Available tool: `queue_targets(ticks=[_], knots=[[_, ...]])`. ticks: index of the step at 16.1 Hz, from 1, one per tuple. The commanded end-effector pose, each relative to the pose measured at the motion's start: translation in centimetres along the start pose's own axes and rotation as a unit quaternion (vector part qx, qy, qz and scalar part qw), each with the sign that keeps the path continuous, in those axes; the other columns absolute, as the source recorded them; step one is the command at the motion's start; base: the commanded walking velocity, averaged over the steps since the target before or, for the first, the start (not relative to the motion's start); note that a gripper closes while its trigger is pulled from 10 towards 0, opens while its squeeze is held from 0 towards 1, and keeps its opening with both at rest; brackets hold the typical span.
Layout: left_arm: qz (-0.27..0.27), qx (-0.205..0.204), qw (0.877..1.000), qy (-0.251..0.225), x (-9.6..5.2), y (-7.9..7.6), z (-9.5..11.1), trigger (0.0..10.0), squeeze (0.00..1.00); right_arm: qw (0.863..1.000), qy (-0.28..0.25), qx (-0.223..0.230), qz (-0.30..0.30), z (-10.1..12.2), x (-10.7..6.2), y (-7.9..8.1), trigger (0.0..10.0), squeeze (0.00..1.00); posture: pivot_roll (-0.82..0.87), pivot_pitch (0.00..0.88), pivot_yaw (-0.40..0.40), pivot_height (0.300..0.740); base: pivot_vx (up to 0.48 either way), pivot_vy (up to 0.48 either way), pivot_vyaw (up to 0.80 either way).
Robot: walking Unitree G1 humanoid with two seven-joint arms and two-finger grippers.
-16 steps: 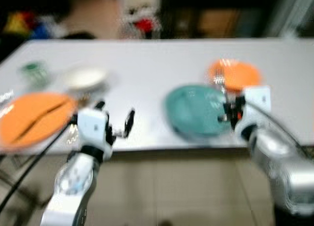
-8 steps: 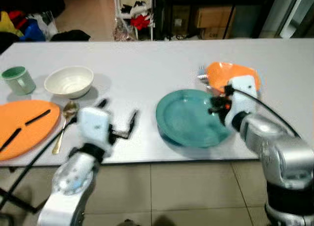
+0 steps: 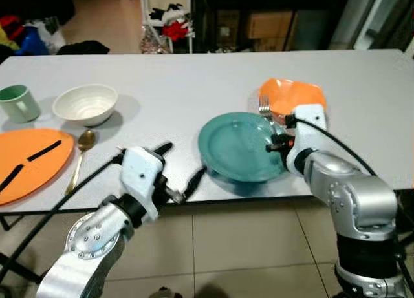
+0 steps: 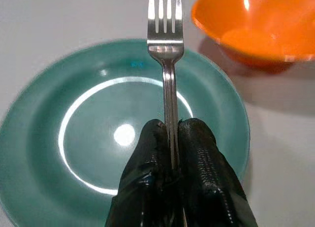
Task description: Setting the table
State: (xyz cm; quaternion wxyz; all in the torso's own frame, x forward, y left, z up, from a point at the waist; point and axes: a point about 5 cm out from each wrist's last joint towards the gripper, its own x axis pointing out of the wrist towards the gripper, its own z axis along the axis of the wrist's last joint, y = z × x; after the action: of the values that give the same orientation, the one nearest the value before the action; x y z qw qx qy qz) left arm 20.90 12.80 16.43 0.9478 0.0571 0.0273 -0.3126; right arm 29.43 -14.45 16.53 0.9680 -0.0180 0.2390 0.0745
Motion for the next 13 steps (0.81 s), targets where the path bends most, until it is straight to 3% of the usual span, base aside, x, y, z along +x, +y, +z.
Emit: queue_targets(ticks=[1, 5, 13], knots=[[-0.028, 0.002, 1.0, 0.006, -0.2, -0.5, 0.2, 10.0, 0.0, 1.0, 0.007, -0.002, -0.003, 0.1, 0.2, 0.1, 10.0, 0.0, -0.11, 0.031, 0.036, 0.74, 0.0, 0.0, 0.0], [-0.092, 0.007, 0.995, 0.033, -0.8, -1.4, 0.3, 10.0, 0.0, 0.999, 0.032, 0.009, -0.005, -0.3, 1.4, 0.2, 10.0, 0.0, -0.1, 0.038, 0.028, 0.74, 0.0, 0.0, 0.0], [-0.1, 0.004, 0.994, 0.042, -1.1, -1.7, 0.4, 10.0, 0.0, 0.999, 0.042, 0.008, 0.025, 0.0, 3.2, 1.6, 10.0, 0.0, -0.09, 0.048, 0.026, 0.74, 0.0, 0.0, 0.0]])
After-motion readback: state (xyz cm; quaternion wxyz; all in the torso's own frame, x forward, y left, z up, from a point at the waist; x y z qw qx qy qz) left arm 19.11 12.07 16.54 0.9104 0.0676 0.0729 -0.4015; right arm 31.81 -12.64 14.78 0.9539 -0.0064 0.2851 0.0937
